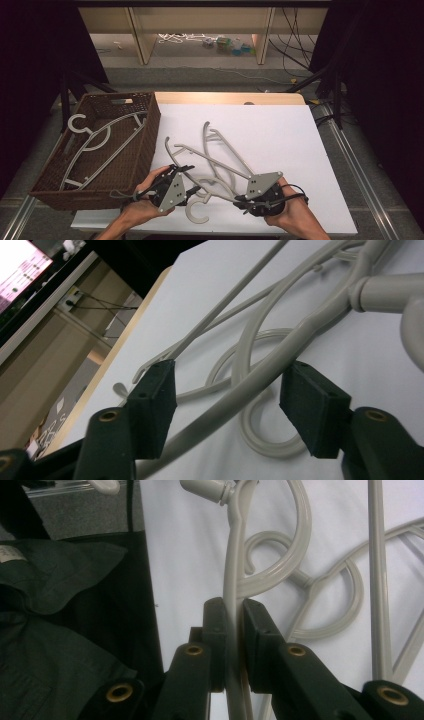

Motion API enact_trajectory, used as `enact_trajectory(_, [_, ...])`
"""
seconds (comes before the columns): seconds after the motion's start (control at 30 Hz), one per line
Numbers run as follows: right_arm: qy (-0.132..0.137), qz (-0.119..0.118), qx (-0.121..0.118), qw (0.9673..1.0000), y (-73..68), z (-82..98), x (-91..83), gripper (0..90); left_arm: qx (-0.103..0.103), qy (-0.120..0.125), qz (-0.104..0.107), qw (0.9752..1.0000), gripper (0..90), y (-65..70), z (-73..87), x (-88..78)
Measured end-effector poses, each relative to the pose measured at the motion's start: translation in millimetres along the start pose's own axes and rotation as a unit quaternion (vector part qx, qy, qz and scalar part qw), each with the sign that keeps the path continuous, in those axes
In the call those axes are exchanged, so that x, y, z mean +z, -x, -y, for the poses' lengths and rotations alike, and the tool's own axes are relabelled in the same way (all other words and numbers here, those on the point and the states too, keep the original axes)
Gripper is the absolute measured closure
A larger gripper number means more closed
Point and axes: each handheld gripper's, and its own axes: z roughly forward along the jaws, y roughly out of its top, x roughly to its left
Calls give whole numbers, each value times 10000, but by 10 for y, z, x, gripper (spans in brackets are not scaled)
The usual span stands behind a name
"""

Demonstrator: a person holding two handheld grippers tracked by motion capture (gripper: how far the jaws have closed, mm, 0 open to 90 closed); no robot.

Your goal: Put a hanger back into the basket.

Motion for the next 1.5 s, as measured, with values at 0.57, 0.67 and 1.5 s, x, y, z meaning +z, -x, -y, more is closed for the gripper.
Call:
enact_trajectory(0.57, [172, -337, -290, 9989, 108, 80, -42, 811, 1267, -128, 787, 9887, 723, 16, -96, -16])
enact_trajectory(0.67, [368, -198, -164, 9990, 154, 101, -97, 783, 1324, -104, 746, 9883, 764, 25, -118, -9])
enact_trajectory(1.5, [1921, 1865, 961, 9587, 206, -36, -445, 282, -739, -700, 203, 9946, 795, -451, -165, -37])
